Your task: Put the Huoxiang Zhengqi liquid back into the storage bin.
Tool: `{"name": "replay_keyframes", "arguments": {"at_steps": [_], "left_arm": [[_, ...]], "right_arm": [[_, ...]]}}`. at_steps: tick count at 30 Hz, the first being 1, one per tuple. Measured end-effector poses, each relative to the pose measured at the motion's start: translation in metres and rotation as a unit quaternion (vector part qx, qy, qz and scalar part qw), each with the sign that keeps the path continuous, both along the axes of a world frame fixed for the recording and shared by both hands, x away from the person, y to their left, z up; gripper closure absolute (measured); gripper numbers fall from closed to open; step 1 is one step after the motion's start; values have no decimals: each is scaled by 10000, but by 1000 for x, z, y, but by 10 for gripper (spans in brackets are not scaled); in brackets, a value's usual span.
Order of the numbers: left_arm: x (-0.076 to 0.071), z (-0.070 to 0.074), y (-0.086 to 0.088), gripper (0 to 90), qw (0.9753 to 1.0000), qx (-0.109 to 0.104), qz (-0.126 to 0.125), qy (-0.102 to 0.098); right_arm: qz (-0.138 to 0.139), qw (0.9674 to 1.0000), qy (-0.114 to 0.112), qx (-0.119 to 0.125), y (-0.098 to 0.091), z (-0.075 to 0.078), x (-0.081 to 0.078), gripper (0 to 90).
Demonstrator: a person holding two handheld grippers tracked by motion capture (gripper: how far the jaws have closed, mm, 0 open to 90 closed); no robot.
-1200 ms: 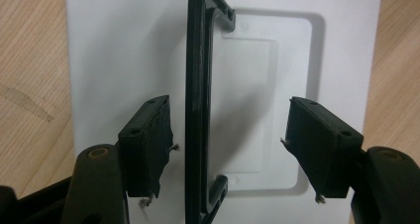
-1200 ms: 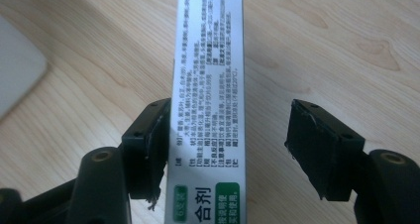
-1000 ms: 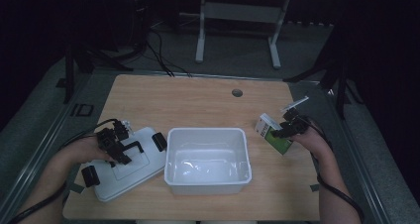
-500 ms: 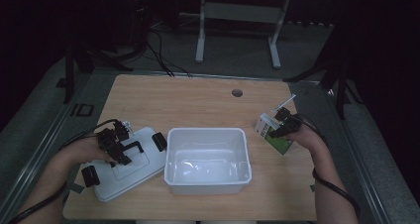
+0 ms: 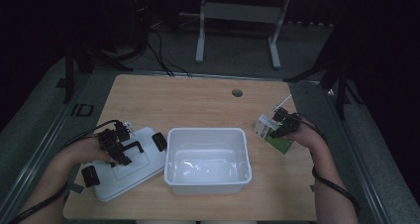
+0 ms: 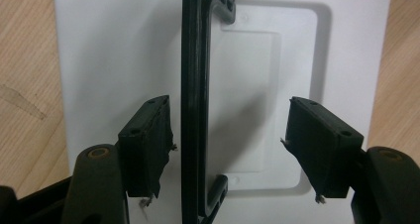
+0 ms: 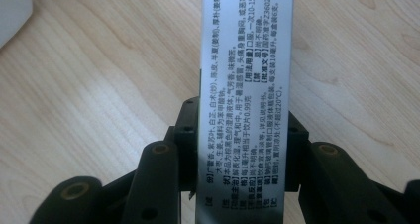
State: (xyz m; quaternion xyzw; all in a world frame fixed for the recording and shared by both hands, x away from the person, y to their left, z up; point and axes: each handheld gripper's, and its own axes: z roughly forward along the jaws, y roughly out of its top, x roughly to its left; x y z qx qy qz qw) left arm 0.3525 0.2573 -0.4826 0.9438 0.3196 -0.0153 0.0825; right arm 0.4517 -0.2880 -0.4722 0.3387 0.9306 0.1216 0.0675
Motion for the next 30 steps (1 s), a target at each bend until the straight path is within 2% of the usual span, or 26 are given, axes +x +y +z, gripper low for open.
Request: {"name": "replay_keyframes", "arguments": {"at_steps": [4, 12, 17, 19, 20, 21, 27, 30], "left_arm": [[0, 1, -1, 349, 10000, 36, -17, -14], [-1, 2, -2, 349, 10000, 39, -26, -41], [-1, 2, -2, 349, 10000, 34, -14, -25], [-1, 2, -2, 349, 10000, 35, -32, -25], [-1, 2, -2, 350, 10000, 35, -32, -25], [-1, 3, -3, 349, 10000, 56, -56, -36], [-1, 5, -5, 349, 9999, 43, -72, -64], [-1, 6, -6, 349, 9999, 47, -73, -58]], "right_arm": [[251, 9995, 55, -187, 4, 5, -4, 641], [671, 9973, 82, -285, 5, 21, -15, 642], [781, 9969, -48, -92, 2, 40, -25, 643], [926, 9956, -106, -45, 3, 50, -31, 643], [926, 9956, -106, -45, 3, 50, -31, 643], [1024, 9946, -157, -10, 5, 60, -37, 644], [1350, 9904, -288, 110, 13, 88, -53, 644], [1500, 9876, -369, 263, 19, 101, -61, 644]]}}
